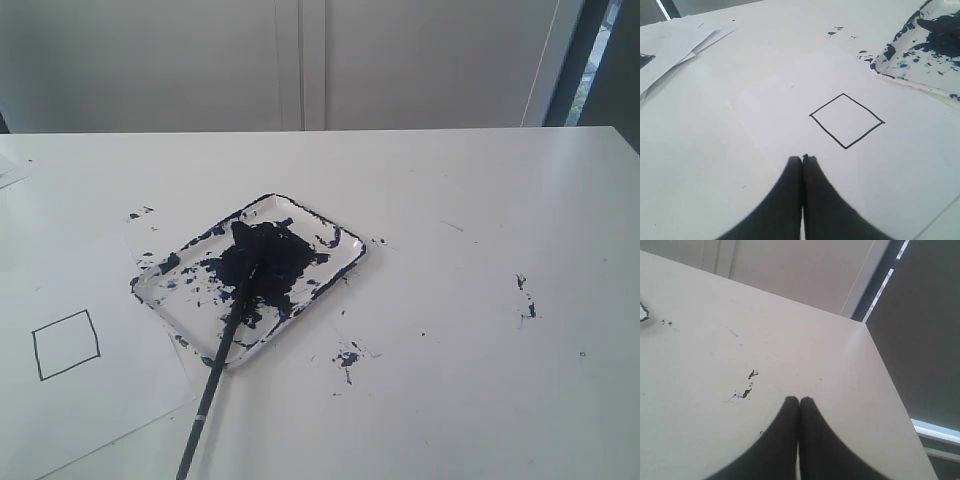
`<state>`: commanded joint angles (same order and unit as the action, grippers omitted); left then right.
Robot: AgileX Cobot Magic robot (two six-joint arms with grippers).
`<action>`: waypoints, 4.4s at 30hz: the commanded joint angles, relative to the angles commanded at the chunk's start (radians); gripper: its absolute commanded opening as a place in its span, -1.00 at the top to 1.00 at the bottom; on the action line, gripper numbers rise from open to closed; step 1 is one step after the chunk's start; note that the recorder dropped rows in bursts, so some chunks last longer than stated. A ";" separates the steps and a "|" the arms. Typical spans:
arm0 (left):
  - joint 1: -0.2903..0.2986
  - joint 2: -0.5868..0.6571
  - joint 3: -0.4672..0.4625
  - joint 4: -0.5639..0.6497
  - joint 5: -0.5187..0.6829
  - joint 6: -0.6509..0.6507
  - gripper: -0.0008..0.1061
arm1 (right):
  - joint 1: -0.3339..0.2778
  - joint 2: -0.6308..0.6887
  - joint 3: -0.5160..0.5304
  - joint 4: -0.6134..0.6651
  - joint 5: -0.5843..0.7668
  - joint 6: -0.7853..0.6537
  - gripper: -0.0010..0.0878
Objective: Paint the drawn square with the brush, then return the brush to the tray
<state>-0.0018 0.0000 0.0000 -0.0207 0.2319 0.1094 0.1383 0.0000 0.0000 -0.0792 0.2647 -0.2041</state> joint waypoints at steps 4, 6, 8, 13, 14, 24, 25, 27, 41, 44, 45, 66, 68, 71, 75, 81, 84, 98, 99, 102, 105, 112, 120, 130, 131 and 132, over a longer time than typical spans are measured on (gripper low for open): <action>0.000 0.000 0.000 0.000 0.000 0.000 0.98 | 0.000 0.000 0.000 0.000 0.000 0.000 0.98; 0.000 0.000 0.000 0.000 0.000 0.000 0.98 | 0.000 0.000 0.000 0.000 0.000 0.000 0.98; 0.000 0.000 0.000 0.000 0.000 0.000 0.98 | 0.000 0.000 0.000 0.000 0.000 0.000 0.98; 0.000 0.000 0.000 0.000 -0.002 0.002 0.98 | 0.000 0.000 0.000 -0.001 -0.081 0.001 0.98; 0.000 0.000 0.000 0.003 -0.006 0.002 0.98 | 0.000 0.000 0.000 -0.001 -0.104 0.001 0.98; 0.000 0.000 0.000 0.007 -0.079 0.025 0.98 | 0.000 0.000 0.000 -0.003 -0.256 -0.002 0.98; 0.000 0.000 0.000 0.007 -0.107 0.028 0.98 | 0.000 0.000 0.000 0.009 -0.332 0.032 0.98; 0.000 0.000 0.000 -0.003 -0.189 0.017 0.98 | 0.000 0.000 0.000 0.065 -0.408 0.221 0.98; 0.000 0.000 -0.081 -0.020 -0.333 -0.354 0.98 | 0.000 0.000 -0.071 -0.010 -0.509 0.544 0.98; 0.000 0.036 -0.148 -0.020 -0.289 -0.382 0.98 | 0.000 0.000 -0.121 -0.035 -0.502 0.581 0.98; 0.000 0.049 -0.169 -0.020 -0.282 -0.401 0.98 | 0.000 0.000 -0.141 -0.059 -0.488 0.600 0.98; 0.000 0.481 -0.653 -0.427 0.221 0.228 0.98 | 0.260 0.459 -0.598 -0.087 -0.033 0.501 0.98; 0.000 0.498 -0.672 -0.487 0.248 0.314 0.98 | 0.303 0.501 -0.654 -0.025 0.062 0.411 0.98; 0.000 0.523 -0.676 -0.503 0.270 0.336 0.98 | 0.345 0.564 -0.728 0.103 0.202 0.245 0.98; 0.000 0.549 -0.676 -0.501 0.284 0.348 0.98 | 0.355 0.622 -0.755 0.160 0.262 0.185 0.98; 0.000 0.547 -0.676 -0.503 0.247 0.352 0.98 | 0.355 0.625 -0.755 0.160 0.257 0.188 0.98; 0.000 0.547 -0.676 -0.503 0.247 0.352 0.98 | 0.355 0.625 -0.755 0.189 0.236 0.188 0.98; 0.000 0.549 -0.676 -0.503 0.300 0.356 0.98 | 0.398 0.785 -0.757 0.836 0.270 -0.199 0.98; 0.000 0.549 -0.676 -0.503 0.310 0.362 0.98 | 0.408 0.814 -0.757 0.901 0.275 -0.261 0.98; 0.000 0.549 -0.676 -0.501 0.311 0.362 0.98 | 0.451 0.906 -0.757 1.033 0.251 -0.331 0.98; 0.000 0.549 -0.676 -0.501 0.292 0.362 0.98 | 0.524 0.978 -0.757 1.036 0.178 -0.351 0.98; 0.000 0.549 -0.676 -0.501 0.287 0.362 0.98 | 0.679 1.116 -0.837 0.999 0.048 -0.419 0.98; 0.000 0.549 -0.676 -0.501 0.288 0.362 0.98 | 0.771 1.270 -1.035 0.785 0.110 -0.421 0.98; 0.000 0.549 -0.676 -0.501 0.318 0.362 0.98 | 0.848 1.473 -1.260 0.688 0.204 -0.419 0.98; 0.000 0.549 -0.676 -0.498 0.327 0.362 0.98 | 0.854 1.496 -1.275 0.682 0.213 -0.419 0.98; 0.000 0.549 -0.676 -0.494 0.332 0.362 0.98 | 0.860 1.517 -1.289 0.663 0.225 -0.419 0.98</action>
<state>-0.0018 0.5494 -0.6761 -0.5144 0.5634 0.4714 0.9979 1.5172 -1.2888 0.5834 0.4895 -0.6227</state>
